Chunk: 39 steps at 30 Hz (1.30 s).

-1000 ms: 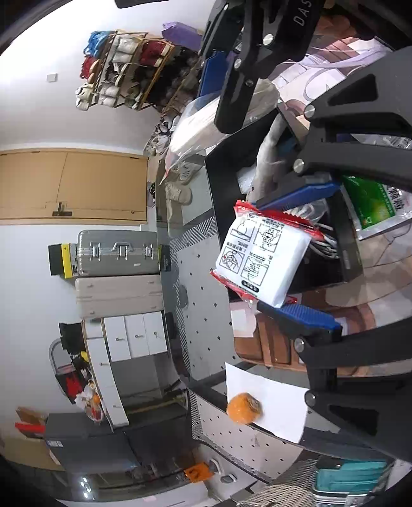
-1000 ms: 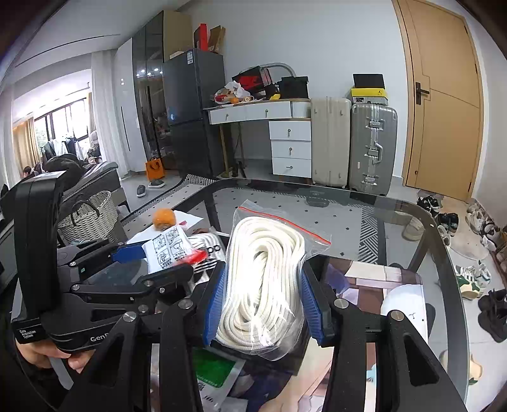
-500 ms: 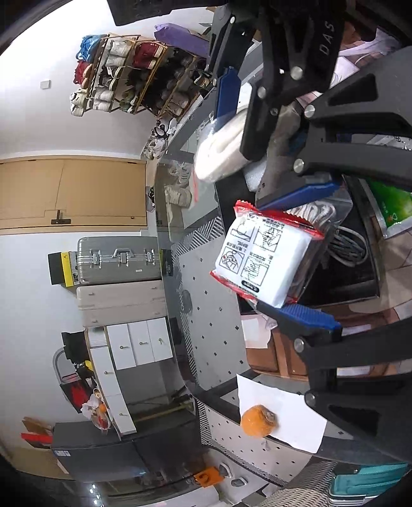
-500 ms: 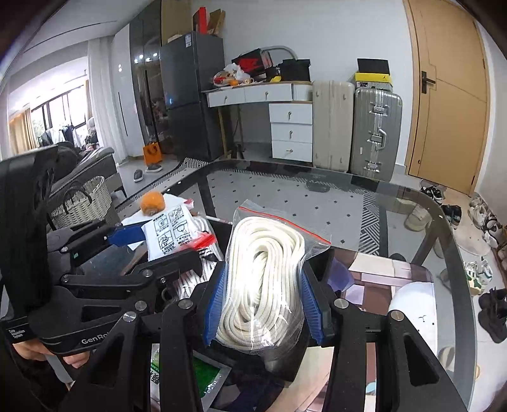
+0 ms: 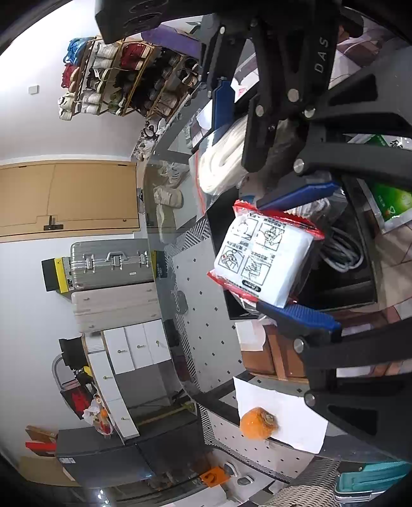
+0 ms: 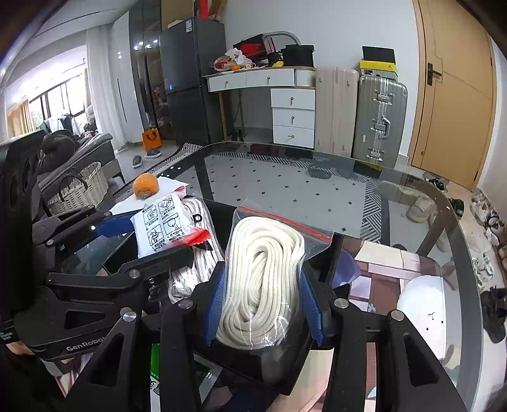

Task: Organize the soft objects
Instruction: 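Lift and carry the rope bag and red-edged packet with both tools over the black box, then open both tools to drop the rope bag and packet into the box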

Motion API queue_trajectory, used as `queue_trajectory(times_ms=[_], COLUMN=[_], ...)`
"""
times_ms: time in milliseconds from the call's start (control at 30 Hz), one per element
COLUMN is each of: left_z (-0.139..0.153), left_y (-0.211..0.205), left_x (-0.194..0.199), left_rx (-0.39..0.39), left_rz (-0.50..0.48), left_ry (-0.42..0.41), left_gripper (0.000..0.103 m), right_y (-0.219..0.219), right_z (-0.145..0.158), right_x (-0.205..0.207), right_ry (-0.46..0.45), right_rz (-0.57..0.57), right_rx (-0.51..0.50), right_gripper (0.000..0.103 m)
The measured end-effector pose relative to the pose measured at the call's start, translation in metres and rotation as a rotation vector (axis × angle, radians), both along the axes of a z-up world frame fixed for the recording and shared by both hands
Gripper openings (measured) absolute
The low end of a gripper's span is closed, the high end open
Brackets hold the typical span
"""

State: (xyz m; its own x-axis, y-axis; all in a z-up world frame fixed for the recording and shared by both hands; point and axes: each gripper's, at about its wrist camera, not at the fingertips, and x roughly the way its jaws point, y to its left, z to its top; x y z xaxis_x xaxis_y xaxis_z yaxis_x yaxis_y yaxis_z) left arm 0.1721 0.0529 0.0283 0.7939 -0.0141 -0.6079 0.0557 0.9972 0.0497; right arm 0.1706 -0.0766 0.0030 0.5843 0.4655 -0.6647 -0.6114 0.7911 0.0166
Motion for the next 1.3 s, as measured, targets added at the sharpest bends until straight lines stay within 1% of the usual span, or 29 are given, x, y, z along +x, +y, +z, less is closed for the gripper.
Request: queue_trajectory(times_ms=[67, 133, 233, 267, 333, 367, 400, 433, 500, 600, 667, 867, 900, 967, 1000, 1033, 1100, 1200, 1300], left_z=[-0.001, -0.004, -0.005, -0.006, -0.007, -0.006, -0.006, -0.006, -0.007, -0.007, -0.008, -0.007, -0.008, -0.007, -0.007, -0.006, -0.004, 0.000, 0.003], left_y=[-0.001, 0.003, 0.000, 0.000, 0.000, -0.001, -0.002, -0.002, -0.004, -0.004, -0.004, -0.005, -0.007, -0.003, -0.001, -0.001, -0.001, 0.002, 0.003], left_x=[0.000, 0.002, 0.001, 0.001, 0.001, 0.001, 0.001, 0.001, 0.000, 0.000, 0.001, 0.000, 0.000, 0.000, -0.001, -0.001, -0.006, -0.011, -0.016], left_rx=[-0.001, -0.027, -0.013, -0.014, -0.011, -0.018, -0.020, -0.020, -0.021, -0.037, -0.068, -0.081, -0.079, -0.081, -0.085, -0.085, -0.085, -0.085, -0.082], left_rz=[-0.005, -0.010, -0.016, -0.017, -0.019, -0.019, -0.021, -0.025, -0.029, -0.054, -0.065, -0.073, -0.074, -0.078, -0.073, -0.077, -0.084, -0.065, -0.061], left_ry=[0.008, 0.036, 0.036, 0.038, 0.039, 0.039, 0.039, 0.040, 0.041, 0.053, 0.065, 0.082, 0.080, 0.076, 0.069, 0.065, 0.052, 0.036, 0.013], left_gripper=[0.055, 0.055, 0.055, 0.055, 0.055, 0.055, 0.055, 0.055, 0.055, 0.055, 0.055, 0.056, 0.059, 0.061, 0.065, 0.072, 0.077, 0.084, 0.103], right_y=[0.000, 0.002, 0.003, 0.004, 0.002, 0.000, -0.003, -0.004, -0.006, -0.009, -0.011, -0.017, -0.017, -0.019, -0.019, -0.020, -0.024, -0.030, -0.035], right_z=[0.000, 0.000, 0.001, 0.002, 0.007, 0.010, 0.013, 0.016, 0.019, 0.018, 0.018, 0.018, 0.018, 0.017, 0.017, 0.017, 0.018, 0.022, 0.022], right_x=[0.000, 0.000, 0.000, -0.001, -0.005, -0.007, -0.008, -0.009, -0.012, -0.011, -0.010, -0.010, -0.011, -0.012, -0.013, -0.013, -0.014, -0.016, -0.016], right_ry=[-0.003, -0.008, -0.020, -0.027, -0.059, -0.071, -0.069, -0.072, -0.089, -0.093, -0.085, -0.093, -0.093, -0.093, -0.091, -0.090, -0.088, -0.089, -0.073], right_rz=[0.001, 0.006, 0.001, -0.001, -0.010, -0.011, 0.001, 0.002, -0.015, -0.043, -0.057, -0.070, -0.067, -0.068, -0.068, -0.068, -0.069, -0.080, -0.085], right_rx=[-0.003, -0.013, -0.025, -0.029, -0.019, -0.008, 0.012, 0.028, 0.030, -0.010, -0.013, -0.027, -0.030, -0.032, -0.031, -0.030, -0.019, 0.000, 0.006], right_gripper=[0.045, 0.045, 0.046, 0.048, 0.055, 0.066, 0.081, 0.085, 0.086, 0.088, 0.090, 0.092, 0.092, 0.092, 0.092, 0.092, 0.096, 0.098, 0.098])
